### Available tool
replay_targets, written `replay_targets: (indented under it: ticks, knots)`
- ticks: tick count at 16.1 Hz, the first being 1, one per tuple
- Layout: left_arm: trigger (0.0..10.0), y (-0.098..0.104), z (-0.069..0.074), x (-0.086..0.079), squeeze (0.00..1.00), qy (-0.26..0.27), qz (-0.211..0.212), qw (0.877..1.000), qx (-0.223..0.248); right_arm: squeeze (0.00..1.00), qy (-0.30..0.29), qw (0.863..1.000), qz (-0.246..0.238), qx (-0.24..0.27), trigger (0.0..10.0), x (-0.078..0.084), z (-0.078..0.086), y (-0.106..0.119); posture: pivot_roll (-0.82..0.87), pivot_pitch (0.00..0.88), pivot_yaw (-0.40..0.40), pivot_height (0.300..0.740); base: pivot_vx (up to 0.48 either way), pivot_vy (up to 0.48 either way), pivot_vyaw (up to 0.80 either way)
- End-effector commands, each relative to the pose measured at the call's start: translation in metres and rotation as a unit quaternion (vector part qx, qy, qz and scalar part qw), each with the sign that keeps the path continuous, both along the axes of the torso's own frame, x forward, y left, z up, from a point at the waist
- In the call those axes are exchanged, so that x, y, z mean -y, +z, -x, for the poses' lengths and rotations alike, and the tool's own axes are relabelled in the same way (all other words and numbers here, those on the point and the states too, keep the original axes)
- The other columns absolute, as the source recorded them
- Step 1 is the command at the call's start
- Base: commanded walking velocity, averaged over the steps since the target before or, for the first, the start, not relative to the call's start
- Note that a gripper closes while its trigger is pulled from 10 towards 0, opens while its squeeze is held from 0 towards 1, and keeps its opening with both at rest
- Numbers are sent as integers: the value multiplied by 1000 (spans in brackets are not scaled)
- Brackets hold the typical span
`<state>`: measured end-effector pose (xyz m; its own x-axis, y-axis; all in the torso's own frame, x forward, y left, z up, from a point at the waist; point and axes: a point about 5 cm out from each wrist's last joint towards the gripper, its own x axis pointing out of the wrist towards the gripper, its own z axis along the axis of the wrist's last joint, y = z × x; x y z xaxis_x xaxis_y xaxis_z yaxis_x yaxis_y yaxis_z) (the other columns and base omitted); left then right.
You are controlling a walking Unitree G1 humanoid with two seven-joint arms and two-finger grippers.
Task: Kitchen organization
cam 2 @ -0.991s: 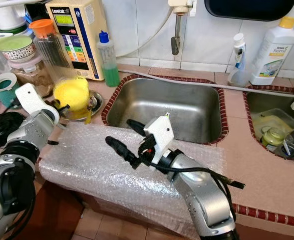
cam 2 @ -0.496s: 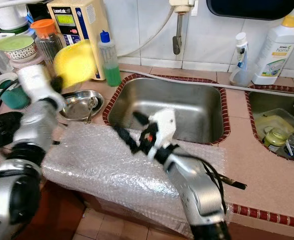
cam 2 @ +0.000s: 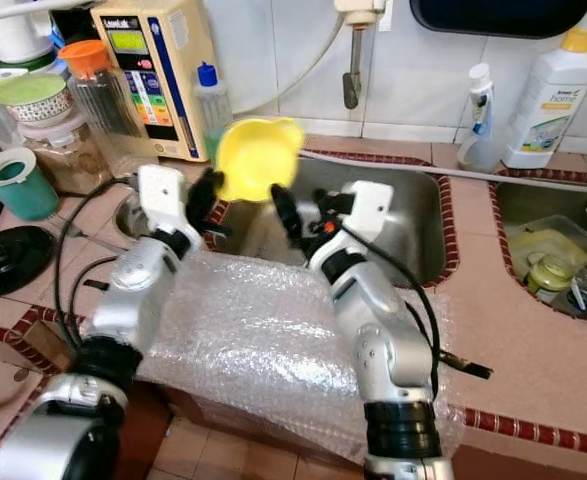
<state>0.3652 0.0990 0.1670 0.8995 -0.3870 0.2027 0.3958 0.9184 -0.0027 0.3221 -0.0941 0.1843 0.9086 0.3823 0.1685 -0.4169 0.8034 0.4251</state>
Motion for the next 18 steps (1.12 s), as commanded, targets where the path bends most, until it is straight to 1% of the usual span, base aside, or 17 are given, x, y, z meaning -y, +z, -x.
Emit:
replay_targets:
  ticks: [1, 3, 4, 5, 8, 9, 10, 13, 17, 18]
  knots:
    - [0, 9, 2, 2, 0, -7, -1, 1000, 23, 0, -11, 1000, -1, -1, 10000, -1, -3, 3, 49, 0, 120, 740, 0, 0, 0]
    - [0, 11, 8, 10, 0, -24, 2, 999, 32, 0, -31, 999, 2, -8, 10000, 2, -9, 2, 42, 0, 113, 740, 0, 0, 0]
    - [0, 11, 10, 14, 0, -31, 4, 999, 32, 0, -37, 999, 6, -9, 8196, 2, -13, 4, 41, 0, 104, 740, 0, 0, 0]
    - [0, 11, 12, 16, 0, -32, 8, 999, 31, 0, -48, 999, 7, -12, 0, 4, -17, 4, 41, 0, 95, 740, 0, 0, 0]
    - [0, 10, 16, 18, 0, -35, 15, 999, 28, 0, -64, 998, 18, -6, 0, 8, -24, 7, 40, 0, 86, 740, 0, 0, 0]
    - [0, 8, 19, 19, 0, -35, 17, 999, 25, 0, -79, 997, 22, 6, 0, 13, -28, 14, 42, 0, 79, 740, 0, 0, 0]
    - [0, 7, 21, 20, 0, -36, 17, 999, 23, 0, -90, 996, 24, 8, 0, 18, -31, 16, 39, 0, 75, 740, 0, 0, 0]
    - [0, 7, 21, 20, 0, -31, 14, 999, 26, 0, -105, 994, 25, 10, 0, 23, -35, 20, 34, 0, 64, 740, 0, 0, 0]
    - [0, 10, 20, 23, 0, -31, 6, 999, 35, 0, -106, 994, 38, -1, 0, 24, -35, 12, 16, 0, 74, 740, 0, 0, 0]
    - [0, 9, 20, 25, 0, -32, 0, 999, 34, 0, -110, 993, 41, -11, 0, 25, -34, 7, 15, 0, 70, 740, 0, 0, 0]
